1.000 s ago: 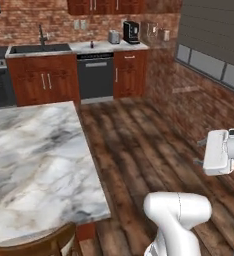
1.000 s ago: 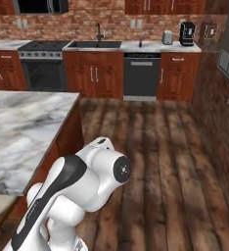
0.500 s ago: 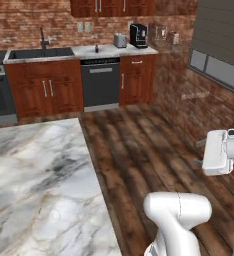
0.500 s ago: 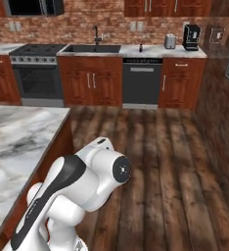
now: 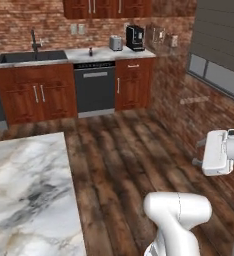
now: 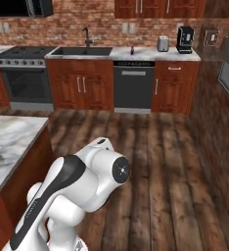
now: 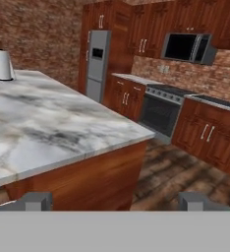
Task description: There is a wine glass and glass cup on the dining counter. Place the wine bottle next to the wine glass and the juice bottle next to the glass cup.
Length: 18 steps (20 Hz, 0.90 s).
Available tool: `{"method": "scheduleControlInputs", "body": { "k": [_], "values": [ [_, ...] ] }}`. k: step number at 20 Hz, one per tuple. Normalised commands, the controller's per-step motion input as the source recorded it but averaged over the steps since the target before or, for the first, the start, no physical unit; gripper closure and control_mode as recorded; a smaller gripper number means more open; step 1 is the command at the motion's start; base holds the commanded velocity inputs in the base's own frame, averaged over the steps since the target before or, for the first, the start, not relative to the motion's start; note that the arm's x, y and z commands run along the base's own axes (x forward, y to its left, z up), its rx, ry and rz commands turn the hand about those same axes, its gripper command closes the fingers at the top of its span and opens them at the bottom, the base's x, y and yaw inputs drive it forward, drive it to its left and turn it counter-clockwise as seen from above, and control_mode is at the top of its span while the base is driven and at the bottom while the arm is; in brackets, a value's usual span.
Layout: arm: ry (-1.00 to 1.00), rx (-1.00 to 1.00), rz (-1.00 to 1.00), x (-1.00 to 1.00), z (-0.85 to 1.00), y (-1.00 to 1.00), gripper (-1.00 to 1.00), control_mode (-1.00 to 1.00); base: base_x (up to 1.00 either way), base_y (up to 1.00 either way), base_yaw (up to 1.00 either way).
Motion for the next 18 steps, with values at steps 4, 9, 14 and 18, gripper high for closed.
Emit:
{"method": "scheduleControlInputs", "body": {
  "k": [4,9,14,18],
  "values": [
    [0.00,0.00,0.00,0.00,0.00,0.00,-1.00,1.00,0.63,-0.42,0.00],
    [0.00,0.00,0.00,0.00,0.00,0.00,-1.00,1.00,0.70,-0.30,0.00],
    [0.00,0.00,0.00,0.00,0.00,0.00,-1.00,1.00,0.82,-0.11,0.00],
    [0.00,0.00,0.00,0.00,0.00,0.00,-1.00,1.00,0.90,0.00,0.00]
  ]
}}
